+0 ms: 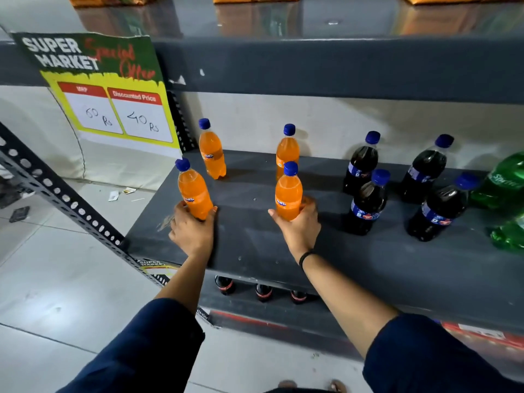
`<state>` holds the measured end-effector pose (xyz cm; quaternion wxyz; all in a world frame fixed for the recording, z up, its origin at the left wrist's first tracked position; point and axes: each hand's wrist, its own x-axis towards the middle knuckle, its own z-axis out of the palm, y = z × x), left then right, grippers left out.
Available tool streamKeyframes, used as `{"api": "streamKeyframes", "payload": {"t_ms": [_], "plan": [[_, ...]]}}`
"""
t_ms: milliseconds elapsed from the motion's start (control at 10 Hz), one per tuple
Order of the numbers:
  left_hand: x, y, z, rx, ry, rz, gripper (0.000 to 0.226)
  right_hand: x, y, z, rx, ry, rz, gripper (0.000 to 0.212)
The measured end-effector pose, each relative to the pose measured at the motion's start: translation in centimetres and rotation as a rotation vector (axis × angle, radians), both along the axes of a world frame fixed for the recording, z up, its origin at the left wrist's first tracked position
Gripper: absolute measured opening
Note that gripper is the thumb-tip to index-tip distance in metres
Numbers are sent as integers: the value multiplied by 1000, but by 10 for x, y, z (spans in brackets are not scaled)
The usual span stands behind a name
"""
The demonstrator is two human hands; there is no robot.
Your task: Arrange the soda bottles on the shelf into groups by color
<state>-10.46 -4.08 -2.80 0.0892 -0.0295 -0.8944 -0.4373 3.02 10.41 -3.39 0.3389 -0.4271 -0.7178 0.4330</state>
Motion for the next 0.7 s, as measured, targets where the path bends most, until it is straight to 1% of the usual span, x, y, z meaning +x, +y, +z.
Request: {"api": "streamKeyframes", "payload": {"t_ms": [100, 200, 300, 400, 500, 600, 700], "plan": [[-1, 0, -1, -14, -2, 3, 62, -1, 0, -6, 19, -23, 19, 60], [-2, 1, -1, -15, -7, 15, 61, 0, -1, -10, 46, -70, 97, 49], [-2, 0, 0, -10, -13, 15, 61, 0, -1, -13, 67, -87, 128, 45], [-3, 0, -2, -16, -12, 10, 62, -1, 0, -16, 91, -120, 153, 52], [-1, -1, 1, -18, -23, -6, 64, 4, 0, -11, 91, -111, 215, 66], [0, -5, 0, 2, -30, -12, 74, 21, -3, -6, 93, -41, 235, 89], [6, -8, 0, 68, -14, 13, 80, 35, -5, -9, 59, 36, 206, 89]]}}
